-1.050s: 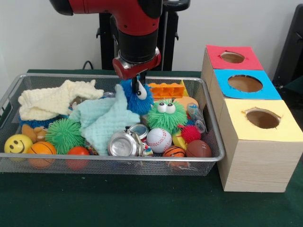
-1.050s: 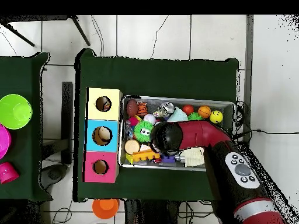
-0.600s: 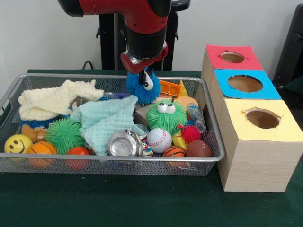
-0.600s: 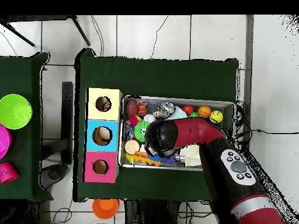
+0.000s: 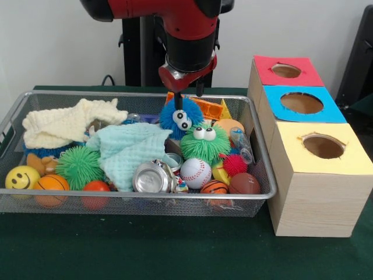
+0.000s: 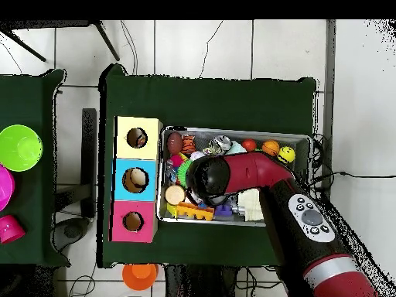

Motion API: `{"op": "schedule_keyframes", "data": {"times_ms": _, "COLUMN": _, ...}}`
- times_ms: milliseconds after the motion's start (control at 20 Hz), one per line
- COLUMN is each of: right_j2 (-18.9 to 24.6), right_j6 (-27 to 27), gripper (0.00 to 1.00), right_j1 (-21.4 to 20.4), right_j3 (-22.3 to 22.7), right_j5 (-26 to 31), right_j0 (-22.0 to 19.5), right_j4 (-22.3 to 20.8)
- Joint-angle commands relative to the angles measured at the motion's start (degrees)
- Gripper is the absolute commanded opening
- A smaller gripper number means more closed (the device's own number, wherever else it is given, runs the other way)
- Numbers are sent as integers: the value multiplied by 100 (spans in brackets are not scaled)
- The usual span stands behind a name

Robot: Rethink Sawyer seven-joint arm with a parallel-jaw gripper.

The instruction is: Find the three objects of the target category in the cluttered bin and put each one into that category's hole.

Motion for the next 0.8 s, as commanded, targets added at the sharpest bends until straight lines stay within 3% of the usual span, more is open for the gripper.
{"op": "schedule_keyframes", "data": {"times_ms": 50, "right_j2": 436, "right_j6": -846, "gripper": 100, "right_j1": -243, "right_j3": 248, "right_j5": 281, "right_j0": -193, "right_j4": -54}}
{"op": "schedule_keyframes", "data": {"times_ms": 450, "right_j2": 548, "right_j6": -347, "gripper": 100, "right_j1": -575, "right_j3": -3, "right_j5": -1138, "right_j0": -349, "right_j4": -374}}
{"op": "schedule_keyframes", "data": {"times_ms": 800, "right_j2": 640, "right_j6": 101, "gripper": 100, "right_j1": -577, "right_j3": 225, "right_j5": -1962, "right_j0": -461, "right_j4": -167}}
